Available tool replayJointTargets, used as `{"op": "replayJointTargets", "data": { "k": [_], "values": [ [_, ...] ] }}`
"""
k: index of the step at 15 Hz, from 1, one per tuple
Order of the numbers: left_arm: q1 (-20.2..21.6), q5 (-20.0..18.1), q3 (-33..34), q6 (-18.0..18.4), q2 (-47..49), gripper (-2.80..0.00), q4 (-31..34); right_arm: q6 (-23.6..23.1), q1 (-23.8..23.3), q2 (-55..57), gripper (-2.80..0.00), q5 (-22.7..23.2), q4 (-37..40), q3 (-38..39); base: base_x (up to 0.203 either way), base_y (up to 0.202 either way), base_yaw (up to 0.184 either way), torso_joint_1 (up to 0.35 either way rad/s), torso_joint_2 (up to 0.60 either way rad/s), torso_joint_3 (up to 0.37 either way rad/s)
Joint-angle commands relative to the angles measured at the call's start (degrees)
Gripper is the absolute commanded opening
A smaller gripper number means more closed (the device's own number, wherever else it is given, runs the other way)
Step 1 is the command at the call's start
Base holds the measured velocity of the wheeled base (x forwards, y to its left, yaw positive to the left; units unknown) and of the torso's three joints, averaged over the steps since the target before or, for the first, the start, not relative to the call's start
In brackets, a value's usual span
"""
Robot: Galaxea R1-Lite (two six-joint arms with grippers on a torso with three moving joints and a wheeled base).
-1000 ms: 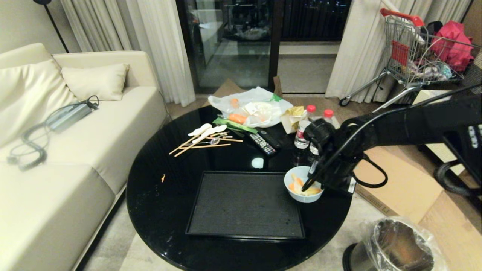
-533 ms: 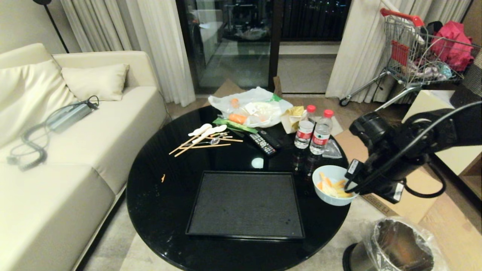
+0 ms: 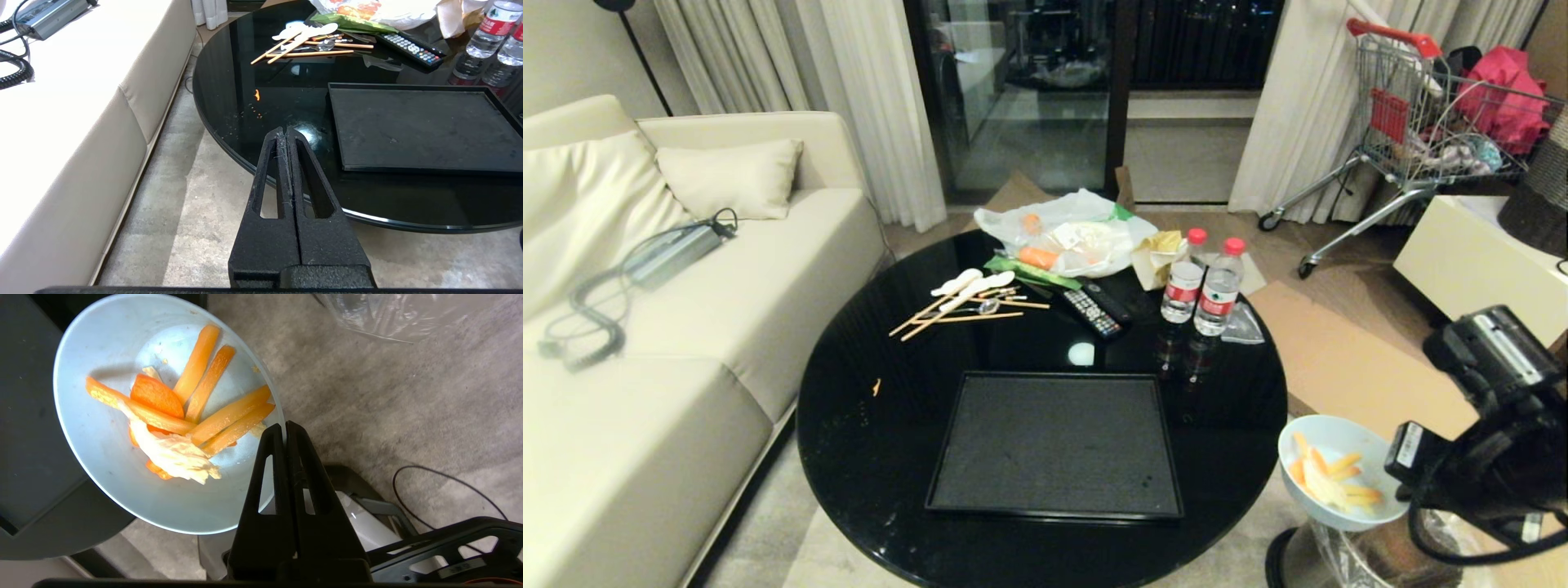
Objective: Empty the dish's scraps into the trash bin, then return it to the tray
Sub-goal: Move the bowl over the trash can
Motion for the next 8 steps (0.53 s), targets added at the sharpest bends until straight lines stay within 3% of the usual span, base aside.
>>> {"op": "replayJointTargets", "data": {
  "k": [1,5,8],
  "values": [
    [0.0,0.0,0.0,0.0,0.0,-2.8,0.0,0.2,-0.1,-7.4,-2.8,-1.5,-2.1,7.0,0.0,0.0,0.0,0.0,0.0,0.0],
    [0.0,0.0,0.0,0.0,0.0,-2.8,0.0,0.3,-0.2,-14.4,-2.8,-3.6,-2.0,13.1,0.0,0.0,0.0,0.0,0.0,0.0],
    [0.0,0.0,0.0,0.0,0.0,-2.8,0.0,0.4,-0.2,-15.4,-2.8,-4.5,0.5,13.4,0.0,0.0,0.0,0.0,0.0,0.0]
  ]
}}
